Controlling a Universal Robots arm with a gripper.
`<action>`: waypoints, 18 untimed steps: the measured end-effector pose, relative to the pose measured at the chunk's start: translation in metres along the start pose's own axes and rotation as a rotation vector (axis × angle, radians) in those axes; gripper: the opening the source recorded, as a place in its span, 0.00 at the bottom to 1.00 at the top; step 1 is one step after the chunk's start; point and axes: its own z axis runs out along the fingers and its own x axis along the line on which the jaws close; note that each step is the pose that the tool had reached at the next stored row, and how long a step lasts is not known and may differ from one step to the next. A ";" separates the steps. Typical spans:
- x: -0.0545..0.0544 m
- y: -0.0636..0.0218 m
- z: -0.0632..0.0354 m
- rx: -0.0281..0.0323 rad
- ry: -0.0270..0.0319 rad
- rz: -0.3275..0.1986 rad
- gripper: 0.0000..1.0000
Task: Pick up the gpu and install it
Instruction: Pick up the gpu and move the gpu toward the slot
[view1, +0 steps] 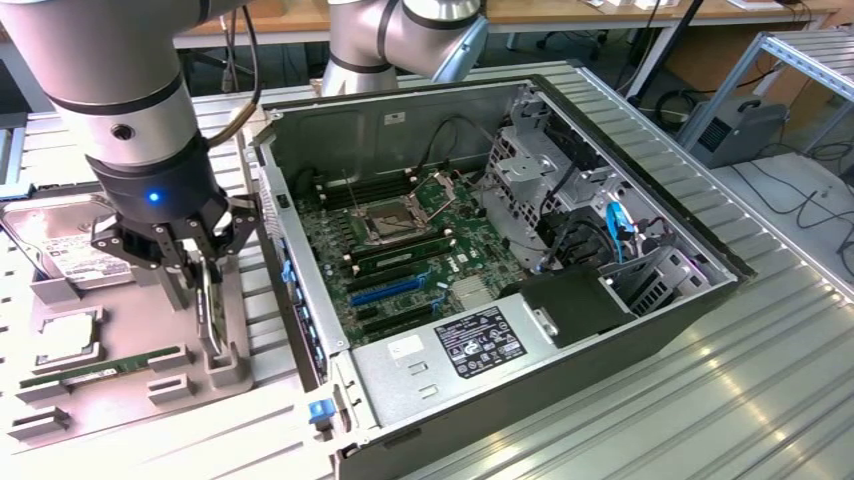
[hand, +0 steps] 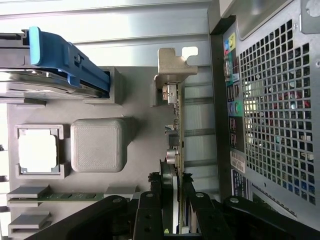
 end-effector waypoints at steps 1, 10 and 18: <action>0.000 0.0000 -0.0004 0.0000 0.0001 0.000 0.27; 0.000 0.0001 -0.0032 0.0000 0.0000 0.000 0.27; 0.000 0.0001 -0.0055 -0.0001 0.0000 0.000 0.27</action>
